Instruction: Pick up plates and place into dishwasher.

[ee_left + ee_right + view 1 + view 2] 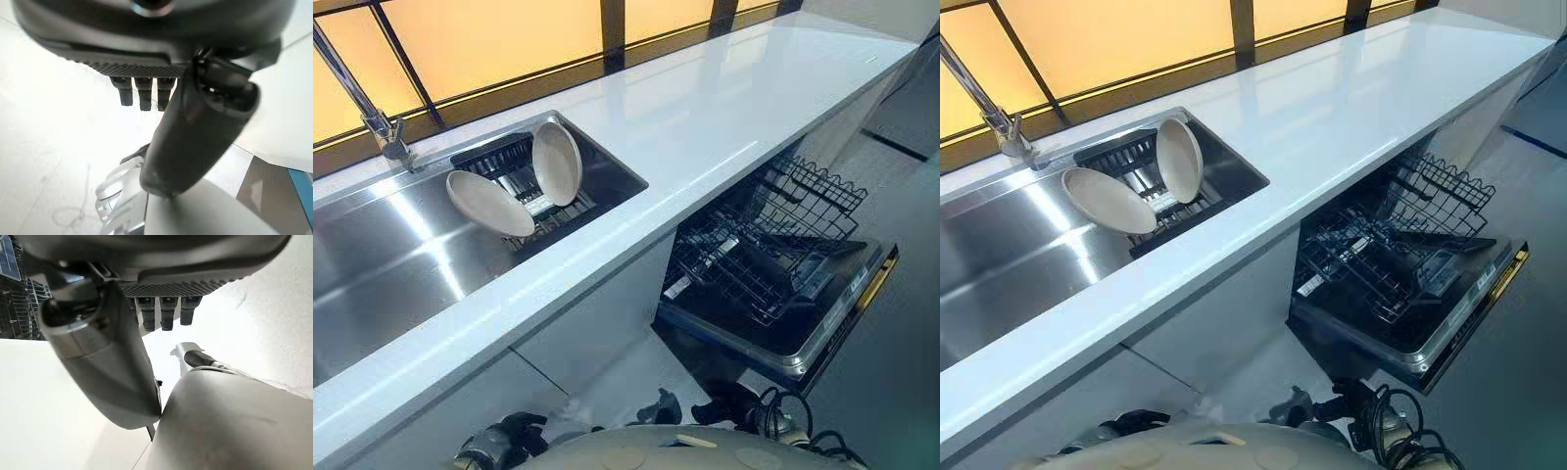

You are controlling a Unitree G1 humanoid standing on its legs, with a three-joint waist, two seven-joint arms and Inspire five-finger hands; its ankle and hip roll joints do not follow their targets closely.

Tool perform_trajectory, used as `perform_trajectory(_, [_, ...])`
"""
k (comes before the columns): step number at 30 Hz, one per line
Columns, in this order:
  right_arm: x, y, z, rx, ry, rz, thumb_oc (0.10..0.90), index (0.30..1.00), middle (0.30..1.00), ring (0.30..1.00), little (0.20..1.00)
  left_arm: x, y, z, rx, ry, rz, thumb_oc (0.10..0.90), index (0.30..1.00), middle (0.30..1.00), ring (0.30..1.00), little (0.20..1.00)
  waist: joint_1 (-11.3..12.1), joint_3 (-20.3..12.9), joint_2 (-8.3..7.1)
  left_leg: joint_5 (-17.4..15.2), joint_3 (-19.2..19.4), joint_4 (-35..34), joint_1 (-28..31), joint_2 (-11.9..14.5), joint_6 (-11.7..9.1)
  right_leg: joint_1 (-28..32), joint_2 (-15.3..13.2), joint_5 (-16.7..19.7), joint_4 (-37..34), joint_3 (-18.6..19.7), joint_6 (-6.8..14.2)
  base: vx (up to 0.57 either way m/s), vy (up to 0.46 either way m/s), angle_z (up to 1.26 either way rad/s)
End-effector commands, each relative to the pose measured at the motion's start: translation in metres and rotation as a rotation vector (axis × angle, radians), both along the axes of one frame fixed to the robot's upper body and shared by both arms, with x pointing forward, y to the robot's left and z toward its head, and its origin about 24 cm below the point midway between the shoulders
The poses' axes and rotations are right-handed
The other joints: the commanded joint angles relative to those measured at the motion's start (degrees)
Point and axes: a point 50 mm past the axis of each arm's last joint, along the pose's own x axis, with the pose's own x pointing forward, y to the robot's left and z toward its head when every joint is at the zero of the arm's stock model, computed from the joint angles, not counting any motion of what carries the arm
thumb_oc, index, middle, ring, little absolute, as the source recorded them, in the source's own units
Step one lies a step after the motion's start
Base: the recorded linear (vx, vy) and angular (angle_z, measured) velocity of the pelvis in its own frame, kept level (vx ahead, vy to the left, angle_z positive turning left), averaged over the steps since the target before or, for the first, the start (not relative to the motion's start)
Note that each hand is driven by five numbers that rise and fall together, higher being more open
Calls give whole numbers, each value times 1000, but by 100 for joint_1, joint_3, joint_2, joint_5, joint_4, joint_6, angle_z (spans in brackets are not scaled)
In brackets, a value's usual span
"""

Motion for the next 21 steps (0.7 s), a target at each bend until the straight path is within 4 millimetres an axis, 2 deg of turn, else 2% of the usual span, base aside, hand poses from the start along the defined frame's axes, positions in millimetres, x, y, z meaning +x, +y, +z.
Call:
perform_trajectory(1, [2, -4, 1, -34, 8, 80, 800, 900, 900, 900, 900, 23, -30, -1, -114, -72, 13, 800, 900, 900, 900, 900, -50, 20, -25, -311, 279, 243, -250, -102, 72, 102, -137, -388, 305, 173, 492, -225, -560, -89])
perform_trajectory(8, [1, -4, 1, -34, 12, 79, 800, 900, 900, 900, 900, 24, -30, -1, -120, -89, 23, 800, 900, 900, 900, 900, -52, 19, -11, -314, 282, 230, -234, -106, 71, 117, -142, -392, 291, 166, 494, 0, 0, 0])
perform_trajectory(13, [2, -4, 1, -36, 14, 85, 800, 900, 900, 900, 900, 29, -31, 0, -108, -110, -37, 800, 900, 900, 900, 900, -71, 16, 8, -308, 291, 212, -220, -107, 69, 123, -138, -391, 281, 176, 493, 0, 0, 0])
perform_trajectory(18, [3, -4, 1, -37, 15, 101, 800, 900, 900, 900, 900, 36, -30, 3, -51, -133, -131, 800, 900, 900, 900, 900, -114, 10, 28, -293, 322, 185, -206, -96, 63, 112, -123, -397, 290, 203, 497, 0, 0, -1])
perform_trajectory(21, [6, -3, 2, -36, 13, 117, 800, 900, 900, 900, 900, 51, -32, 8, -43, -224, -143, 800, 900, 900, 900, 900, -145, 15, 32, -283, 341, 167, -195, -83, 54, 102, -109, -406, 308, 240, 501, -3, -1, -4])
